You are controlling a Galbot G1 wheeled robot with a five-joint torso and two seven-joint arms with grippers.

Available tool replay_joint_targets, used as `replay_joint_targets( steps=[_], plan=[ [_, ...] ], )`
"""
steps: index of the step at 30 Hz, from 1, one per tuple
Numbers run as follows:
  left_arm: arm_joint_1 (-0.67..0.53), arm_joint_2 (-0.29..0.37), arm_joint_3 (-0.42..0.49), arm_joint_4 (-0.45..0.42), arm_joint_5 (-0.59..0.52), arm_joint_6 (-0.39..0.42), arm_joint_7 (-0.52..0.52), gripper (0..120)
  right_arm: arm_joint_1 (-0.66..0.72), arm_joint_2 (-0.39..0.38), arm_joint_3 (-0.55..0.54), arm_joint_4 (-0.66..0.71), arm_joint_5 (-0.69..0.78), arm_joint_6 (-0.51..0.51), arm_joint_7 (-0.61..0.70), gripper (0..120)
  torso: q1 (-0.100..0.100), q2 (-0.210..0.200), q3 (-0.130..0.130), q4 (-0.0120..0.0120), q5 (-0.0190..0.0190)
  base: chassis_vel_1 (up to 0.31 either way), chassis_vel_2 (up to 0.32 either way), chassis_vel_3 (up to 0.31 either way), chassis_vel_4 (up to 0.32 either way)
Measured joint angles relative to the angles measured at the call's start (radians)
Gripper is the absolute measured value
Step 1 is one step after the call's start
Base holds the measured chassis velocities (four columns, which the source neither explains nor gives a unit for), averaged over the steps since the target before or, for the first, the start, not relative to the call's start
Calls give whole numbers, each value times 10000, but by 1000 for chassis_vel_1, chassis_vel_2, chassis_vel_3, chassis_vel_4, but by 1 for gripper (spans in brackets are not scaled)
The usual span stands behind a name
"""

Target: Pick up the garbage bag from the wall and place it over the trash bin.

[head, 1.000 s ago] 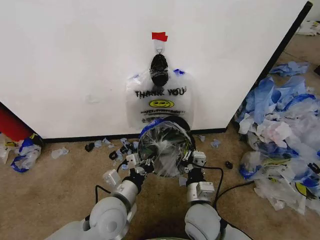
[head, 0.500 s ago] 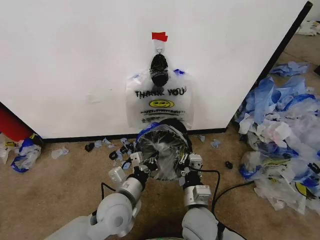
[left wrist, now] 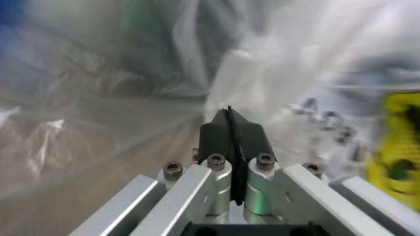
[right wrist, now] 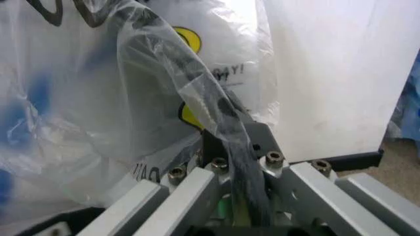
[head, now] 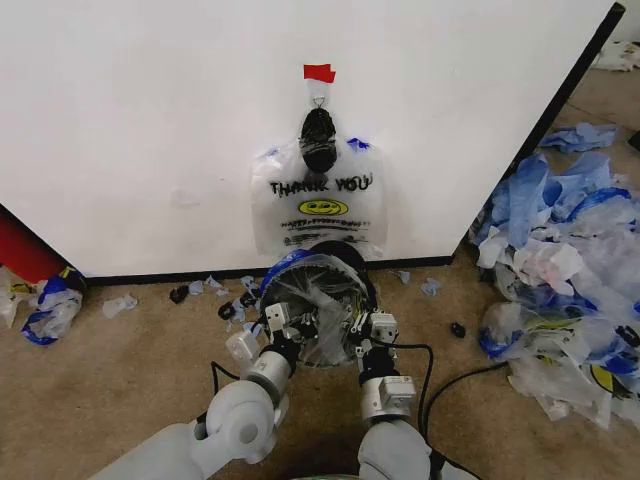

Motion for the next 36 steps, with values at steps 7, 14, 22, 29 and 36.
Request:
replay_joint_targets(
  steps=[7, 14, 22, 29, 36],
  plan=[
    [201, -8, 24, -344, -91, 10, 199, 0, 224, 24, 31, -245, 209, 8, 45, 0, 0, 0, 0, 3, 2, 0, 0, 0, 0],
    [-398, -615, 554, 389, -73, -66, 76, 0, 131, 103, -248, -204, 189, 37, 22, 0, 0, 0, 0, -1, 0, 0, 0, 0, 0],
    [-863, -799, 690, 964, -35, -159, -6, 0, -62, 89, -332, 107, 123, 3, -26, 0, 0, 0, 0, 0, 1, 0, 0, 0, 0],
    [-1158, -1031, 793, 1291, 0, -166, -170, 0, -121, 101, -417, 192, 58, 2, -57, 0, 0, 0, 0, 0, 1, 0, 0, 0, 0],
    [-1465, -1227, 883, 1649, 29, -189, -215, 0, -314, 73, -527, 319, -65, 0, -68, 0, 0, 0, 0, 0, 1, 0, 0, 0, 0]
  ],
)
